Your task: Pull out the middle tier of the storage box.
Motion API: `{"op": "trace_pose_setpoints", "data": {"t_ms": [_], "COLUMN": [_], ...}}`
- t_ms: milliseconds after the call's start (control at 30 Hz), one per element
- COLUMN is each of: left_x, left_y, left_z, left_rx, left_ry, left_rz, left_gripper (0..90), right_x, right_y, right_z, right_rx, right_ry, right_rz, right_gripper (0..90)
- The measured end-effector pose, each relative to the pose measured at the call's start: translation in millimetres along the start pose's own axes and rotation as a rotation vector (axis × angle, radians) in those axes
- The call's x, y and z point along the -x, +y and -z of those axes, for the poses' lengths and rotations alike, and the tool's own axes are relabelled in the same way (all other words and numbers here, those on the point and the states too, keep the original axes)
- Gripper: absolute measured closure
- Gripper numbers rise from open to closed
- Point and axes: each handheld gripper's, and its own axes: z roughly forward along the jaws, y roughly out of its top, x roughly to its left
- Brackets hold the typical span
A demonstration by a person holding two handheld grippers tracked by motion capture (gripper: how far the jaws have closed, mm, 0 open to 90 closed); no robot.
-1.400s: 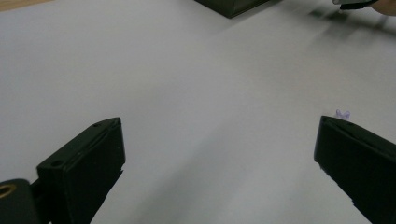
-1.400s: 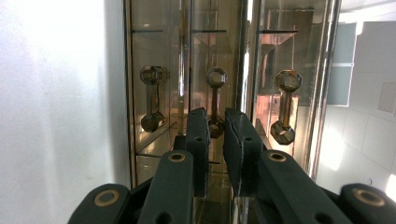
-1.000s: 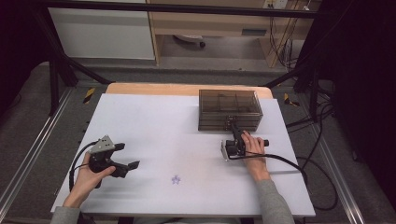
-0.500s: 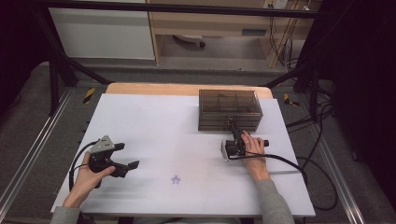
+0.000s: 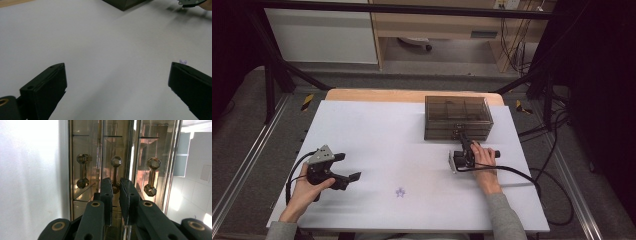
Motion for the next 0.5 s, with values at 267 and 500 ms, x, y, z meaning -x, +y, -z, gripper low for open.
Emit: {"op": "trace_pose_setpoints", "data": {"t_ms": [267,500], "left_x": [0.2,0.3], "left_y": [0.3,0.3], "left_z": [0.2,0.3], "left_rx": [0.002,0.002], "left_ry": [-0.001,-0.001], "left_rz": [0.0,0.0], "left_gripper": [1.7,1.7], "right_x": [1.2,1.1], "right_y": [0.0,0.1], "right_z": [5.1,8.1], "right_rx": [0.002,0.004], "right_ry": [0.009,0.019], "right_rz": [-0.002,-0.003], "right_gripper": [81.6,81.5]}}
